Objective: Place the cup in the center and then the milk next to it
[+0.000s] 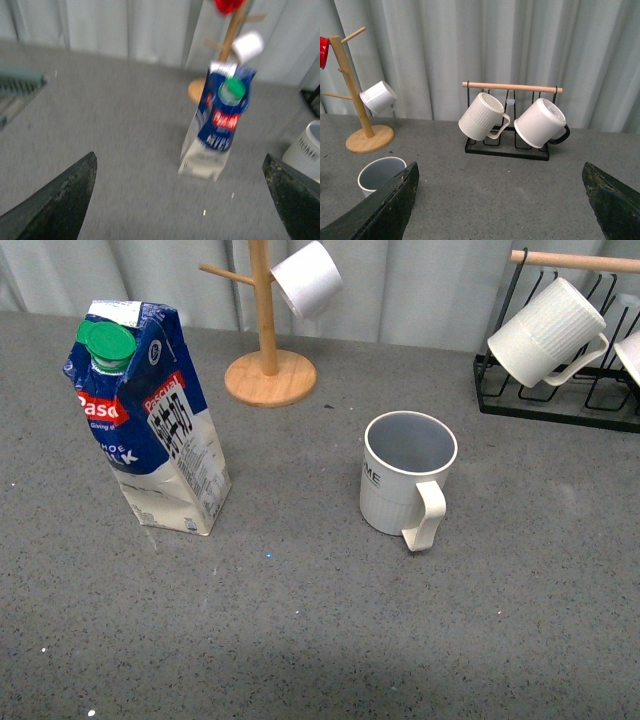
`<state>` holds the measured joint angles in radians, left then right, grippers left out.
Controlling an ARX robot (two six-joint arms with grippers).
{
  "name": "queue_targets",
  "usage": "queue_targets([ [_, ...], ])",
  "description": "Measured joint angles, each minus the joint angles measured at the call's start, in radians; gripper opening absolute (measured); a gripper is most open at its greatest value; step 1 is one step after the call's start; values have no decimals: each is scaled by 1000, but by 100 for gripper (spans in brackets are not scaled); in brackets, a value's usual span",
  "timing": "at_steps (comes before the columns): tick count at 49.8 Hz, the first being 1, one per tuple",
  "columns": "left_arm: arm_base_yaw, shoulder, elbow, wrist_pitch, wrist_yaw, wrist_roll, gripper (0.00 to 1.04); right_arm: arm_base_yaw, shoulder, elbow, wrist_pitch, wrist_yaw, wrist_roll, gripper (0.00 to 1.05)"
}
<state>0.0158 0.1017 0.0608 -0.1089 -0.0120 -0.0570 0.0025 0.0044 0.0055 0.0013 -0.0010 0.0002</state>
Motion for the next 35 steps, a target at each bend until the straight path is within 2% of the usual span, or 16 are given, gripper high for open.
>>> queue_targets([
  [6, 88, 197, 6, 99, 87, -15, 98, 0, -1, 0, 0, 0, 0, 95],
  [13, 178, 505, 65, 336, 207, 6, 98, 0, -1, 0, 0, 0, 0, 95],
  [18, 170, 682, 104, 435, 216, 25, 98, 0, -1, 0, 0, 0, 0, 95],
  [35, 45, 1015, 190, 563, 206, 35, 98, 0, -1, 0, 0, 0, 0, 95],
])
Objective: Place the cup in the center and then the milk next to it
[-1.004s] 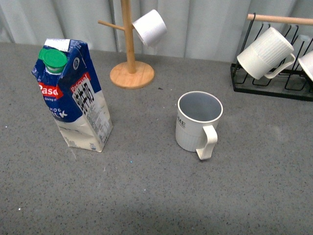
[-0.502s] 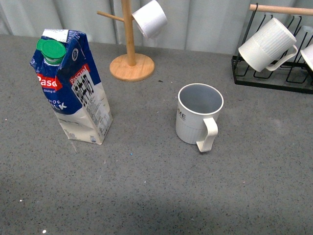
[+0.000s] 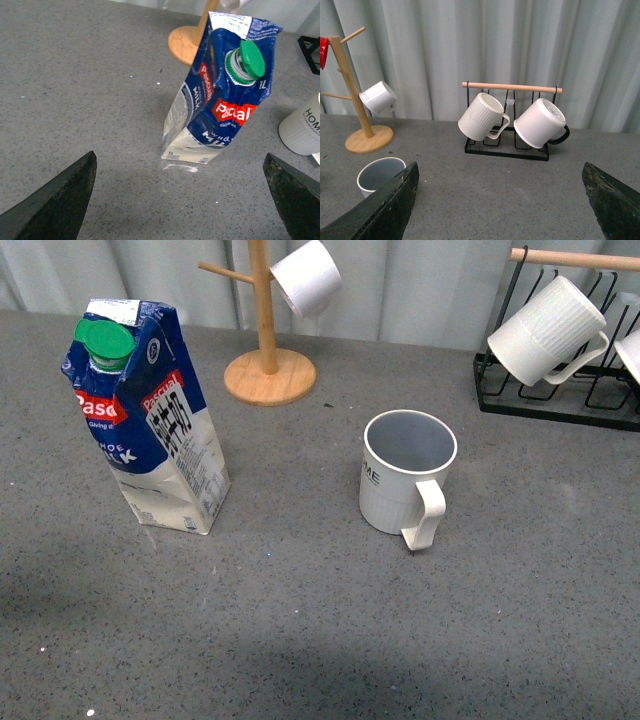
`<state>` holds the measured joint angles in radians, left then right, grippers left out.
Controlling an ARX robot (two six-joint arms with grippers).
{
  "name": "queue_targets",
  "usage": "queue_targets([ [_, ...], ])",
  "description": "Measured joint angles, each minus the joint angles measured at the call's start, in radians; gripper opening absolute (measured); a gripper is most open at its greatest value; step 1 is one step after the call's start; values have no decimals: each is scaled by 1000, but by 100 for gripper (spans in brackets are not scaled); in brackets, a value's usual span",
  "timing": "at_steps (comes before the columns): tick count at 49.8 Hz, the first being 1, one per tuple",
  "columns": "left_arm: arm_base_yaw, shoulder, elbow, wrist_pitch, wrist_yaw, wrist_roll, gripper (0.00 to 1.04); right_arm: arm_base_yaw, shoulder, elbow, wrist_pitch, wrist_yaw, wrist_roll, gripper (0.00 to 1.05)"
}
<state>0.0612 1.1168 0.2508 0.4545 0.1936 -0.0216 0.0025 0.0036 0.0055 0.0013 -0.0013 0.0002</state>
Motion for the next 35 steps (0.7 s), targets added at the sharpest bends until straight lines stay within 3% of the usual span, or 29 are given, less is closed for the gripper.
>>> queue_targets([
  [19, -158, 246, 77, 95, -14, 3, 98, 0, 0, 0, 0, 0, 0, 95],
  [35, -203, 376, 120, 142, -42, 37, 98, 0, 0, 0, 0, 0, 0, 95],
])
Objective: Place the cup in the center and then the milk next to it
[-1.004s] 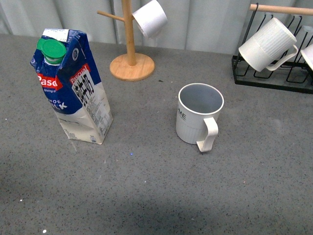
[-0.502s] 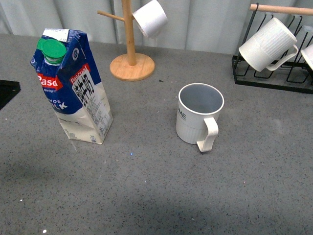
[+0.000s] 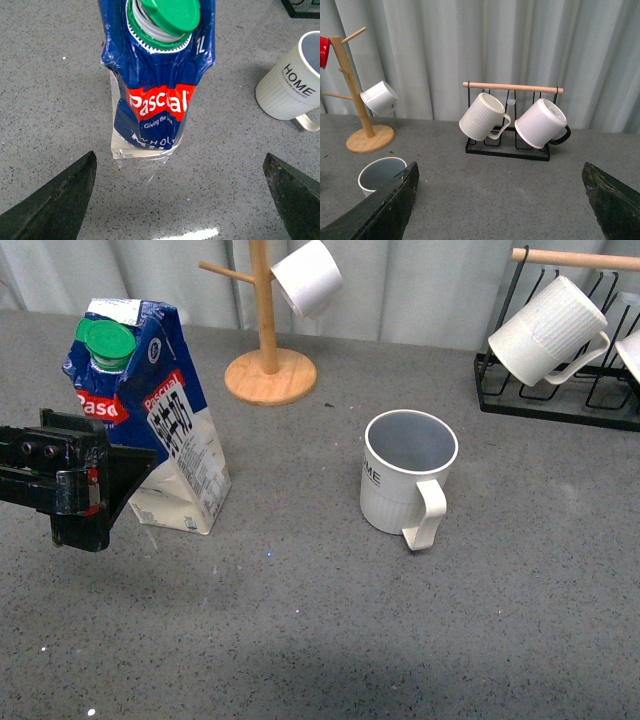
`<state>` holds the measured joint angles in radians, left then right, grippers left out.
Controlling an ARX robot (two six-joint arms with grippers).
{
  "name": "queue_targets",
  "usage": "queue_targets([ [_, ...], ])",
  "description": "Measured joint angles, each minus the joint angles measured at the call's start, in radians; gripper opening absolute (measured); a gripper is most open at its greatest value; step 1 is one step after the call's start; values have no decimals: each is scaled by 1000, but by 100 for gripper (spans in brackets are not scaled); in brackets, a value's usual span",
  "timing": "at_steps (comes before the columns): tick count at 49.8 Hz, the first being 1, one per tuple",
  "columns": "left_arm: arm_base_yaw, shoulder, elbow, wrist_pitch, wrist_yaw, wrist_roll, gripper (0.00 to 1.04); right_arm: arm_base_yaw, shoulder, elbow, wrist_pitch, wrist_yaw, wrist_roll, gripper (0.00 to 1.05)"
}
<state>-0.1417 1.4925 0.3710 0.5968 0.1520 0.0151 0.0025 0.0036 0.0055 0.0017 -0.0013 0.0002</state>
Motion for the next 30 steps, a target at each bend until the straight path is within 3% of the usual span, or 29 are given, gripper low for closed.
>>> queue_targets([
  [28, 43, 171, 96, 64, -26, -13, 98, 0, 0, 0, 0, 0, 0, 95],
  [30, 43, 172, 97, 64, -27, -14, 94, 0, 0, 0, 0, 0, 0, 95],
])
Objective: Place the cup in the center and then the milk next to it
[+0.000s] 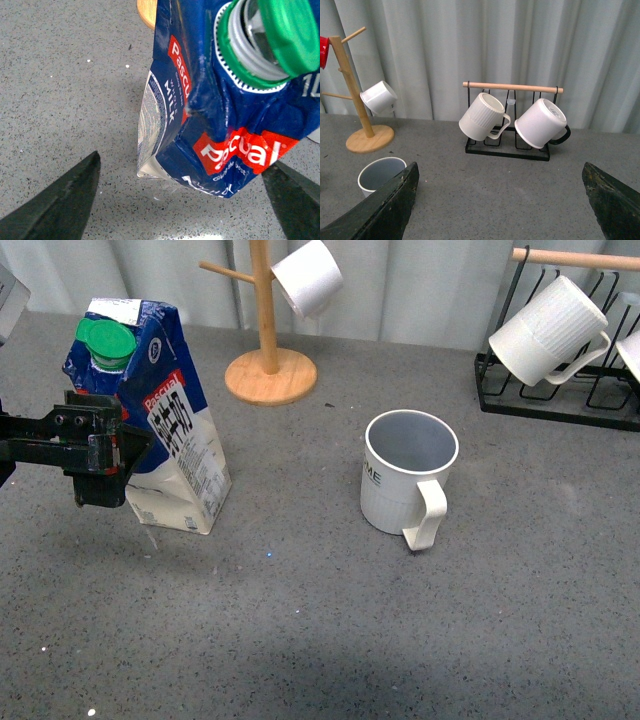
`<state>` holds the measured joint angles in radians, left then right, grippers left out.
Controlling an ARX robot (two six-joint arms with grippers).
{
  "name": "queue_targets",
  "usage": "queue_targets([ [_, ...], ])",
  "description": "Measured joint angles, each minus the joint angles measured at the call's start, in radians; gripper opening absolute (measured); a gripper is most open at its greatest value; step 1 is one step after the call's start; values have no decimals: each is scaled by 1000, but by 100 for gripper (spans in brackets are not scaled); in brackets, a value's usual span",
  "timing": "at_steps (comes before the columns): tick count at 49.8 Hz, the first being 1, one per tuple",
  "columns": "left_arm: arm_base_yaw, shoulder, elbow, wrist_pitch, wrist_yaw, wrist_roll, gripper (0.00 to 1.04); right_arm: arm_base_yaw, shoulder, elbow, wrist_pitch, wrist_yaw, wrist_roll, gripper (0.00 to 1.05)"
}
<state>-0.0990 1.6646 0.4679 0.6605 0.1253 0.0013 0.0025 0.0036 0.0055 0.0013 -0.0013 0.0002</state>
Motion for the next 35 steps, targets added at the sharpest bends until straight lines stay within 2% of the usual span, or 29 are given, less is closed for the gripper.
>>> queue_targets([
  [5, 0, 3, 5, 0, -1, -6, 76, 0, 0, 0, 0, 0, 0, 95],
  [22, -11, 7, 13, 1, 2, -27, 32, 0, 0, 0, 0, 0, 0, 95],
  [30, -17, 7, 17, 1, 8, -34, 7, 0, 0, 0, 0, 0, 0, 95],
  [35, -38, -2, 17, 0, -3, -45, 4, 0, 0, 0, 0, 0, 0, 95],
])
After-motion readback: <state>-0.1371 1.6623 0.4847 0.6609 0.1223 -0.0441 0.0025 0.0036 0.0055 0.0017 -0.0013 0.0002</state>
